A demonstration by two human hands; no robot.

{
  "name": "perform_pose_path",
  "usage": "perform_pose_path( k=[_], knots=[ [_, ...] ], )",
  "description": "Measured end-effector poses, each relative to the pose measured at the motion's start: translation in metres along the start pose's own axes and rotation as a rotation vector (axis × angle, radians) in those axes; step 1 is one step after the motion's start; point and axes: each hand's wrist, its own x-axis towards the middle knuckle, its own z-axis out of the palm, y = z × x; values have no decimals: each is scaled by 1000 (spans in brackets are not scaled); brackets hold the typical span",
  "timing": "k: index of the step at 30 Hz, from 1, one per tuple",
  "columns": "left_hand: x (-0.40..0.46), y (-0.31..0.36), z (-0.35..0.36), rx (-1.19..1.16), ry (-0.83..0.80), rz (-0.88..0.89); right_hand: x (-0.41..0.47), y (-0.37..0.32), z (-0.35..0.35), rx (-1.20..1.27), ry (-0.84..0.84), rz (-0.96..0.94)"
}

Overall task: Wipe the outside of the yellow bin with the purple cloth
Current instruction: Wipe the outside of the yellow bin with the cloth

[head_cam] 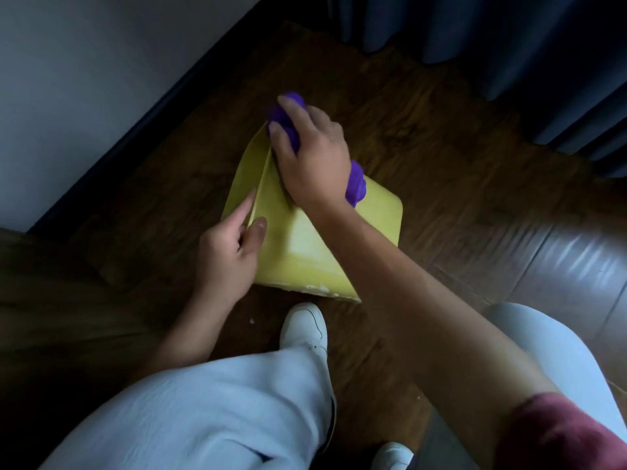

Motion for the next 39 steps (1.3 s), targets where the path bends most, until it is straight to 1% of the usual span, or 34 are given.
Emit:
perform_pose_path(
  k=[2, 4, 10, 14, 19, 23, 24, 25, 26, 29, 31, 33, 36, 37, 39],
  knots=[
    [-3, -1, 1, 6, 36, 42, -6, 8, 8, -65, -21, 35],
    [-7, -3, 2, -14, 61, 57, -12, 27, 10, -78, -16, 101],
    [-9, -4, 5, -53, 87, 87, -29, 112, -5, -122, -29, 437],
    [-9, 0, 4, -24, 74, 69, -36, 154, -15, -140, -44, 577],
    [-4, 8, 2, 57, 61, 96, -41, 183, -25, -56, -72, 763],
    [-2, 11, 0, 80, 42, 86, -44, 201, -45, -64, -186, 916],
    [-2, 12, -2, 81, 38, 73, -43, 199, -51, -69, -193, 919],
    [-2, 12, -3, 70, 31, 54, -41, 192, -55, -74, -177, 876],
    [-2, 12, -4, 47, 23, 30, -40, 181, -59, -67, -138, 793],
    [1, 13, -2, -54, 12, -41, -40, 119, -58, 63, -12, 439],
    [5, 14, 3, -99, 5, -61, -46, 69, -50, 96, 17, 203],
    [5, 17, 5, -117, -2, -55, -58, 29, -34, 84, 18, 46],
    [2, 18, 5, -34, 44, 34, -80, 1, -8, 44, 25, -7],
    [1, 17, 6, -18, 69, 50, -88, 2, -2, 25, 44, -1],
    [1, 13, 7, -34, 112, 28, -100, 16, 7, -3, 89, 24]
  ],
)
